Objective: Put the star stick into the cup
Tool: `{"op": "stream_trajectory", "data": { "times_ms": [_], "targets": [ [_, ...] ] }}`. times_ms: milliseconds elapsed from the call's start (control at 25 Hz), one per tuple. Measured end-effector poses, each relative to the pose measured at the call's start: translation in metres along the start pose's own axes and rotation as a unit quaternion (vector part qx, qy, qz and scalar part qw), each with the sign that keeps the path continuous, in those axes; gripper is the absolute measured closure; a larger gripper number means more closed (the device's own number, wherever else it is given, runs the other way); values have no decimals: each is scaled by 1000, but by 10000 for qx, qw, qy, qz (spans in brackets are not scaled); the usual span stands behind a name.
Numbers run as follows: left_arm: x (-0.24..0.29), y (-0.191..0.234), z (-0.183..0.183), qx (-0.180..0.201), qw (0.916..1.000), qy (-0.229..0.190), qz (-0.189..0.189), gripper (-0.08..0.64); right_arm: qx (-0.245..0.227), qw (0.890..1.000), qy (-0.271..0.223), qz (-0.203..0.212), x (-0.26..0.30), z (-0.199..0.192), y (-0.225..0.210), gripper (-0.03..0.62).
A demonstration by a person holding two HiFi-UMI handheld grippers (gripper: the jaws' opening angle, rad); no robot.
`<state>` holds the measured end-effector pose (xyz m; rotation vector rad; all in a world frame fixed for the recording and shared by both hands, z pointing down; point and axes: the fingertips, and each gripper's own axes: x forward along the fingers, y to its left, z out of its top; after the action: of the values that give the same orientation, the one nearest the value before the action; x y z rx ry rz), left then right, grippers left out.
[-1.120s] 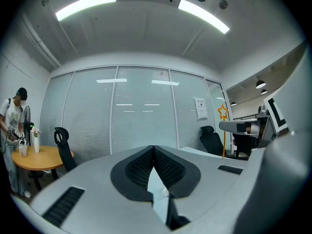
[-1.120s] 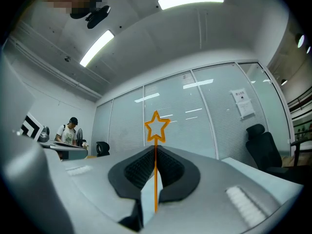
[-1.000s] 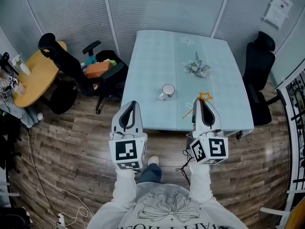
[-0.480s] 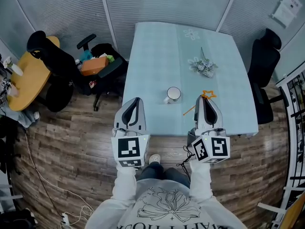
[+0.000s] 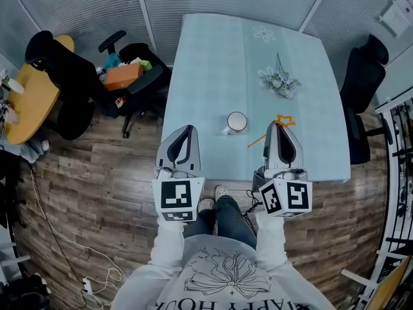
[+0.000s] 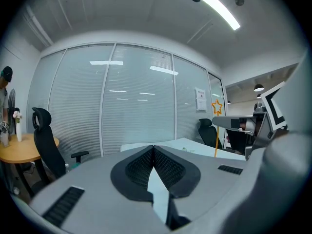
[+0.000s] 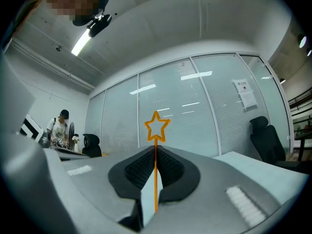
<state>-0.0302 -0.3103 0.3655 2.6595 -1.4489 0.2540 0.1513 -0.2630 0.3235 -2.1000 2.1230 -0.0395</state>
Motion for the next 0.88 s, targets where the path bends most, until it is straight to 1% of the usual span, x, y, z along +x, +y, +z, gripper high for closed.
{"op": "stream_trajectory", "data": {
  "times_ms": [280,560,880],
  "targets": [
    [28,-3,-6,-48,9999,114,30,555,49,9998,32,183,35,-6,-14,575],
    [57,-2,-14,-86,9995,264,179,555,159,9992,95,346,71,-17,-28,575],
    [83,4,-28,-153,9981,465,376,555,268,9972,341,612,102,-44,-35,575]
  ]
}}
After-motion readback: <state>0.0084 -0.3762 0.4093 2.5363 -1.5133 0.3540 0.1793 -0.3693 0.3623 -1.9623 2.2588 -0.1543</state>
